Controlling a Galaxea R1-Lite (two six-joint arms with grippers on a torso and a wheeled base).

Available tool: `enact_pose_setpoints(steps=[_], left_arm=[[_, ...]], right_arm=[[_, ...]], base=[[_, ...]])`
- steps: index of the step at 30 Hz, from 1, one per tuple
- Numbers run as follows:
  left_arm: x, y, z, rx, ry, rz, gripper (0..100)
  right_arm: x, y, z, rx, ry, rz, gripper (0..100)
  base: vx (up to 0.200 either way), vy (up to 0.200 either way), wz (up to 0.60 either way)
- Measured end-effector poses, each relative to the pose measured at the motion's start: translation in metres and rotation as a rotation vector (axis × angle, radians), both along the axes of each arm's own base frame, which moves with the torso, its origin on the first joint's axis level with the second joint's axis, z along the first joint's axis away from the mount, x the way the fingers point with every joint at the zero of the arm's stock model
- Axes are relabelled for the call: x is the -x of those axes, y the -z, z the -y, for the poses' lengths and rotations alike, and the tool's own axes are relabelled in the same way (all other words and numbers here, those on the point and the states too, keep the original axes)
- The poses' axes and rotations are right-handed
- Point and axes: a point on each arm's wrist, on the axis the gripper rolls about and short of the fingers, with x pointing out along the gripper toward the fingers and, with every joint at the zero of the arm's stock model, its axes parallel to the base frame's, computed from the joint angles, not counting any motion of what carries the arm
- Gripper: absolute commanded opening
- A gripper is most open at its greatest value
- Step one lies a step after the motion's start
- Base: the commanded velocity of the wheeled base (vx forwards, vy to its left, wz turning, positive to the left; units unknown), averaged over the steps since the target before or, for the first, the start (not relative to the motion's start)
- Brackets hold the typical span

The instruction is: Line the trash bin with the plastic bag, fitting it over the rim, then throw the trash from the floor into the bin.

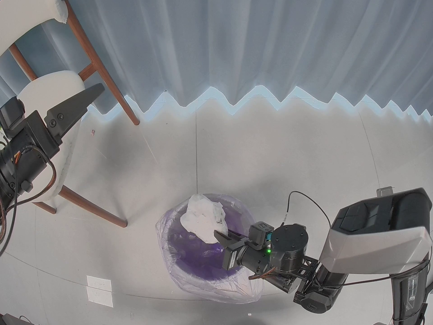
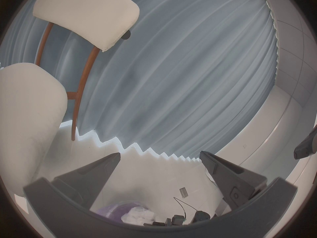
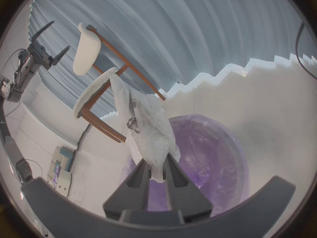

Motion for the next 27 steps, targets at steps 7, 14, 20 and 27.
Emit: enact_pose_setpoints(steps=[7, 14, 20, 27], left_arm=[[0.001, 0.002, 0.002, -0.002, 0.017, -0.006, 100], [0.003, 0.005, 0.006, -0.006, 0.045, -0.017, 100], [0.005, 0.007, 0.008, -0.008, 0.06, -0.021, 100], [0.005, 0.008, 0.01, -0.011, 0.067, -0.025, 100]], right_arm=[[-0.006, 0.018, 0.014, 0.068, 0.028, -0.003, 0], [-0.003, 0.039, 0.017, 0.124, 0.022, -0.031, 0], [-0.004, 0.057, 0.017, 0.153, 0.021, -0.063, 0], [-0.008, 0.066, 0.015, 0.155, 0.026, -0.068, 100]], base=[[0.0, 0.0, 0.0], [0.0, 0.0, 0.0], [0.0, 0.0, 0.0], [0.0, 0.0, 0.0]])
